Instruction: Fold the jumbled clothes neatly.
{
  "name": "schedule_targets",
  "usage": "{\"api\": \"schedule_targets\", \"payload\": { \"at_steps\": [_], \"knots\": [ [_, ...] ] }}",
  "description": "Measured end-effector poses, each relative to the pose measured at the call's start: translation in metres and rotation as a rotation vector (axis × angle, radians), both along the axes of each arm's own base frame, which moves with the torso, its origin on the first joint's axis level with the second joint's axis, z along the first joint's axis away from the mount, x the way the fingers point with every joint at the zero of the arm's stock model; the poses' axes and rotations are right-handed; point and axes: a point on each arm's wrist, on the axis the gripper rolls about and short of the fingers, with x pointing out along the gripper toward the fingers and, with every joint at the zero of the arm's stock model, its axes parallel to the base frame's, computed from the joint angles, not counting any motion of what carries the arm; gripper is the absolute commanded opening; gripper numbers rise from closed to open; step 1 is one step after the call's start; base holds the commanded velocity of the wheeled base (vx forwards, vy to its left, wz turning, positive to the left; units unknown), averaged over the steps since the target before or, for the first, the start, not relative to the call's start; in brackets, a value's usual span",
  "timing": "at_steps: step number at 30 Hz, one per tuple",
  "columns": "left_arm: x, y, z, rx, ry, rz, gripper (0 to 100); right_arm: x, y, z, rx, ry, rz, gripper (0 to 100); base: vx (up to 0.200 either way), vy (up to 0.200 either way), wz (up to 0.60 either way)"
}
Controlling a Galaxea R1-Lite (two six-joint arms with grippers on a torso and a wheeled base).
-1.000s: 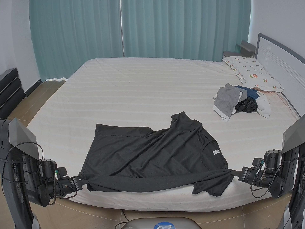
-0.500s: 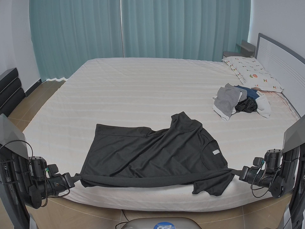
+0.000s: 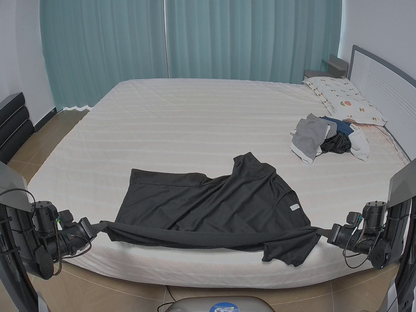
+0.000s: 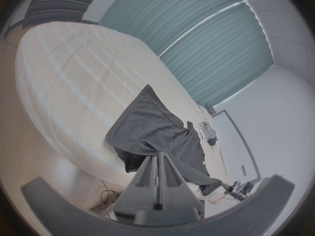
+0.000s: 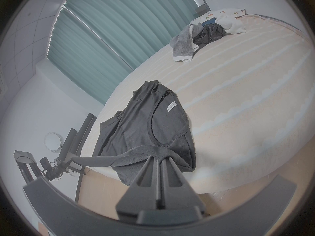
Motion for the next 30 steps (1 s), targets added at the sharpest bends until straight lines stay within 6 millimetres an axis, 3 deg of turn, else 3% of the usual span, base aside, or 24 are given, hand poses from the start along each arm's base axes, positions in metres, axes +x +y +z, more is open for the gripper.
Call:
{"api": "schedule_targets", "payload": {
  "at_steps": [9, 22, 30],
  "knots": [
    [-0.008, -0.002, -0.011, 0.122, 0.019, -0.055, 0, -0.010, 0.004, 0.008, -0.005, -0.007, 0.034, 0, 0.000, 0.000, 0.00],
    [-0.016, -0.010, -0.025, 0.231, 0.115, -0.026, 0, -0.025, 0.005, 0.009, -0.073, 0.002, 0.087, 0, 0.000, 0.000, 0.00],
    [-0.016, -0.008, -0.023, 0.340, 0.109, 0.059, 0, -0.027, 0.005, 0.011, -0.081, -0.009, 0.095, 0, 0.000, 0.000, 0.00]
  ]
}}
